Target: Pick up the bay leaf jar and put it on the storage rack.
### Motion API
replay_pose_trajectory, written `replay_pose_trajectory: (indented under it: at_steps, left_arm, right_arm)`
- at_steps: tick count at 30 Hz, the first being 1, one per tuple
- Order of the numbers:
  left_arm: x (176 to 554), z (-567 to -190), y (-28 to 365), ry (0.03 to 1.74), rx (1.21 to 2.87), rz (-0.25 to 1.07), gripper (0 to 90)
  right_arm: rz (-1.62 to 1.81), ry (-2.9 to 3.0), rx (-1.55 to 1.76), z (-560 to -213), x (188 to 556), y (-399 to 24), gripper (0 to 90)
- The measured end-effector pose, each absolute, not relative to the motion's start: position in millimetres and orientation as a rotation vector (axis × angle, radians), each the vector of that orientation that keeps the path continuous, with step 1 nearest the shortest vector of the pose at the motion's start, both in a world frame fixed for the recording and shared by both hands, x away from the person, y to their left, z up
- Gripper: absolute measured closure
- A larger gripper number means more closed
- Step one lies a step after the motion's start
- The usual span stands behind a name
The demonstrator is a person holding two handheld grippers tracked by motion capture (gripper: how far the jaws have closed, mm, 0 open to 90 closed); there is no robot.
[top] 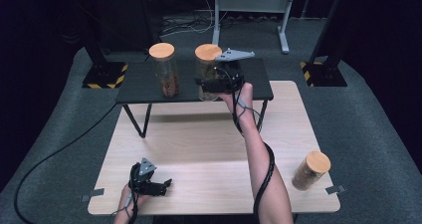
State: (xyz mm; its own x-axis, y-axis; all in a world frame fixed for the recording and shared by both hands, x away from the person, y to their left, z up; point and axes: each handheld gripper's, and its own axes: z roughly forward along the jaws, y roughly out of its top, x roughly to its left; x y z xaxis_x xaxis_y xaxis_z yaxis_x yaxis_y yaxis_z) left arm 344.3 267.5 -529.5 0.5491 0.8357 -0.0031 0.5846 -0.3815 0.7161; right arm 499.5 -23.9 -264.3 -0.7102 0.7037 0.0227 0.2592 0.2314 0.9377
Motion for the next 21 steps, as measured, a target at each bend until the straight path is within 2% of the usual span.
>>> replay_pose_trajectory:
  at_steps: [21]
  left_arm:
    - [344.2, -529.5, 267.5, 1.139, 2.106, 0.476, 2.9]
  right_arm:
    - [1.444, 2.124, 0.935, -275.2, 514.3, -18.6, 25.0]
